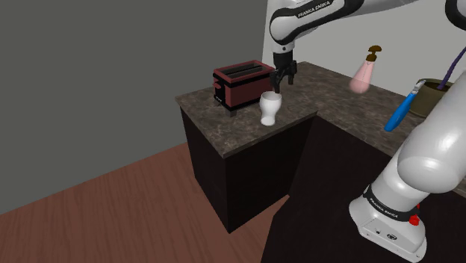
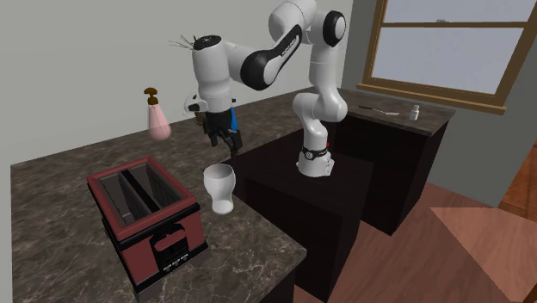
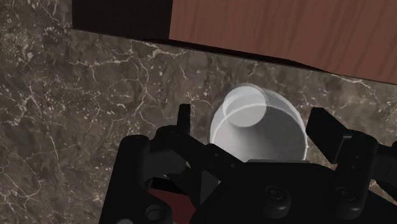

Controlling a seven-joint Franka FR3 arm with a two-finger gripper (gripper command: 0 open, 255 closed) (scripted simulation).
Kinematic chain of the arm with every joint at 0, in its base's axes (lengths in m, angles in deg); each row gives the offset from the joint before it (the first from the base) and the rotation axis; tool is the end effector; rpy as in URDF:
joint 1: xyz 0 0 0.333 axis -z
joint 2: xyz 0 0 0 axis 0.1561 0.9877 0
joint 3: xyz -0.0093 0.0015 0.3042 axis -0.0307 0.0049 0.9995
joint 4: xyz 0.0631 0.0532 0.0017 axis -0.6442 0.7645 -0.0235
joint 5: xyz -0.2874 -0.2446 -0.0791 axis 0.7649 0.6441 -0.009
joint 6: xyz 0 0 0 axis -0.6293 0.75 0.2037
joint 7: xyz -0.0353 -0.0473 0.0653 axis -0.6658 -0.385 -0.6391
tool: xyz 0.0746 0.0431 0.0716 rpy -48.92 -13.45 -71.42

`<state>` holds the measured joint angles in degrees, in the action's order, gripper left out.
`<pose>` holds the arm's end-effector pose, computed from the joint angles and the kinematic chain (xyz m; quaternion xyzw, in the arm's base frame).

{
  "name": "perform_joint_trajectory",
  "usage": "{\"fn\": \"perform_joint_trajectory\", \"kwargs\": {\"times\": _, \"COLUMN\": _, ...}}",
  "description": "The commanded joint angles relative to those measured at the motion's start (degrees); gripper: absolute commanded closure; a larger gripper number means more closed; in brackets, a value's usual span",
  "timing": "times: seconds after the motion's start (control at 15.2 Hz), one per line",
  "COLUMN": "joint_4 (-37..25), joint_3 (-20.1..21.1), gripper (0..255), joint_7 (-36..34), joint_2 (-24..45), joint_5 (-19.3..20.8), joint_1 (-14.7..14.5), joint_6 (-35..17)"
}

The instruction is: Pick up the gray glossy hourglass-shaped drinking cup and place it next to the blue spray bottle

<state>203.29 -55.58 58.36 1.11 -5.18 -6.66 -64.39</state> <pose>0.5189 -0.0920 0.4352 0.9943 -0.0412 -0.0805 0.0574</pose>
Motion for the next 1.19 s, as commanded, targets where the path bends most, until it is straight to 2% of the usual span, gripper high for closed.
{"fn": "perform_joint_trajectory", "kwargs": {"times": 0.0, "joint_4": -3.65, "joint_3": -0.38, "gripper": 0, "joint_7": 0.53, "joint_2": 4.85, "joint_5": 0.03, "joint_1": 0.37, "joint_6": -0.86}}
{"fn": "perform_joint_trajectory", "kwargs": {"times": 0.26, "joint_4": -9.66, "joint_3": -0.85, "gripper": 0, "joint_7": 1.35, "joint_2": 12.14, "joint_5": -0.03, "joint_1": 1.06, "joint_6": -1.60}}
{"fn": "perform_joint_trajectory", "kwargs": {"times": 0.73, "joint_4": -5.06, "joint_3": -1.12, "gripper": 0, "joint_7": 1.22, "joint_2": 13.14, "joint_5": 0.18, "joint_1": 1.48, "joint_6": -7.23}}
{"fn": "perform_joint_trajectory", "kwargs": {"times": 1.12, "joint_4": -5.06, "joint_3": -1.12, "gripper": 0, "joint_7": 1.22, "joint_2": 13.14, "joint_5": 0.18, "joint_1": 1.48, "joint_6": -7.23}}
